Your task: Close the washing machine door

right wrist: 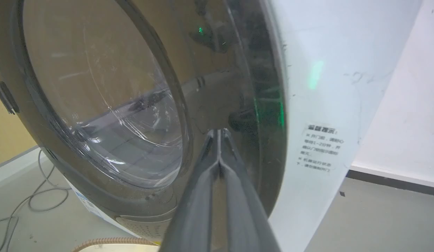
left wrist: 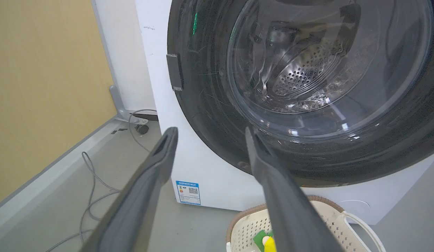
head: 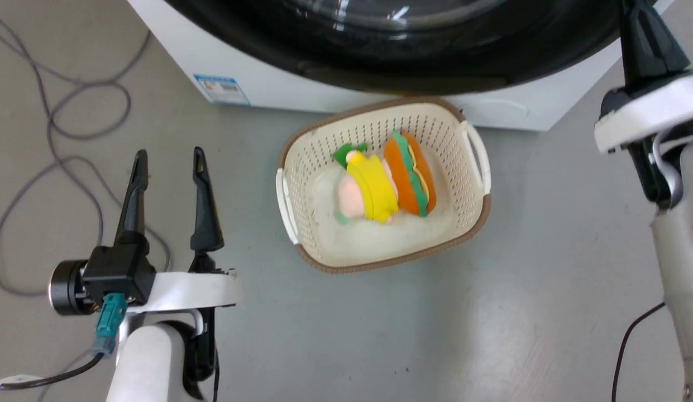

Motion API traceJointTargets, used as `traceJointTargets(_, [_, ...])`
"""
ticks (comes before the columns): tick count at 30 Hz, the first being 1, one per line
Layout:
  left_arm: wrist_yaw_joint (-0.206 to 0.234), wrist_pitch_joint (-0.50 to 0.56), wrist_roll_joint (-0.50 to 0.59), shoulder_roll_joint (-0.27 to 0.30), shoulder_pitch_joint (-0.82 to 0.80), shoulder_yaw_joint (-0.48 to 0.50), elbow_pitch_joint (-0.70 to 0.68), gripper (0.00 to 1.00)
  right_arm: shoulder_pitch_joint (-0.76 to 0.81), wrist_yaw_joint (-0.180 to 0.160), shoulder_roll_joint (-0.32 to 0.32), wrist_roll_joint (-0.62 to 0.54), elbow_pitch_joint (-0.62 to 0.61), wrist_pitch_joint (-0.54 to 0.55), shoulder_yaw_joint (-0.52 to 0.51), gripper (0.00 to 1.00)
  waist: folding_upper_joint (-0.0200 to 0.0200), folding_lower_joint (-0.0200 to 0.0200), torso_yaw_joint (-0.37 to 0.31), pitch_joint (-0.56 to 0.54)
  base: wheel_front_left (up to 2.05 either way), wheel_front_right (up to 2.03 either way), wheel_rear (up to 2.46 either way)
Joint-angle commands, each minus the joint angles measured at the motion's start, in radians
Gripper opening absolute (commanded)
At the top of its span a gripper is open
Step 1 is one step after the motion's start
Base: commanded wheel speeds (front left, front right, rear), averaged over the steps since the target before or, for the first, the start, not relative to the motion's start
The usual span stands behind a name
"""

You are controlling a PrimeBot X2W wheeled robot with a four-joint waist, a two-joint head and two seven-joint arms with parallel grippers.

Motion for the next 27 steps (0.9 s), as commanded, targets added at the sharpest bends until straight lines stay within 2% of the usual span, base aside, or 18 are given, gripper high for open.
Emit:
traceJointTargets(1, [0.005,-0.004,0.004,-0.001,0.014,0.009,0.005,1.00,0.036,-0.001,0.002,-0.012,-0.032,-0.004,-0.008,0.00,0.0000,-0.0001,-0.013,-0.036,0.00,0.00,0.00])
traceJointTargets(13, [0.000,-0.004,0.045,-0.001,0.114,0.059,0.034,1.00,0.308,-0.001,0.082,-0.123,-0.440,-0.004,-0.165,0.00,0.0000,-0.0001,-0.116,-0.216,0.00,0.00,0.00])
traceJointTargets(19, [-0.003,-0.004,0.054,-0.001,0.161,0.070,0.048,1.00,0.453,-0.001,0.128,-0.145,-0.519,-0.004,-0.186,0.00,0.0000,-0.0001,-0.157,-0.287,0.00,0.00,0.00])
traceJointTargets(20, [-0.003,-0.004,0.055,-0.001,0.169,0.071,0.051,1.00,0.479,-0.001,0.135,-0.141,-0.519,-0.004,-0.188,0.04,0.0000,-0.0001,-0.162,-0.299,0.00,0.00,0.00])
traceJointTargets(21, [-0.004,-0.004,0.056,-0.001,0.186,0.074,0.056,1.00,0.531,-0.001,0.146,-0.133,-0.508,-0.004,-0.181,0.76,0.0000,-0.0001,-0.171,-0.324,0.00,0.00,0.00])
traceJointTargets(22, [-0.004,-0.004,0.056,-0.001,0.195,0.076,0.059,1.00,0.556,-0.001,0.150,-0.133,-0.505,-0.004,-0.175,1.00,0.0000,-0.0001,-0.175,-0.336,0.00,0.00,0.00])
traceJointTargets(27, [-0.010,-0.004,0.057,-0.001,0.236,0.080,0.066,1.00,0.662,-0.001,0.171,-0.097,-0.454,-0.004,-0.141,1.00,0.0000,-0.0001,-0.189,-0.385,0.00,0.00,0.00])
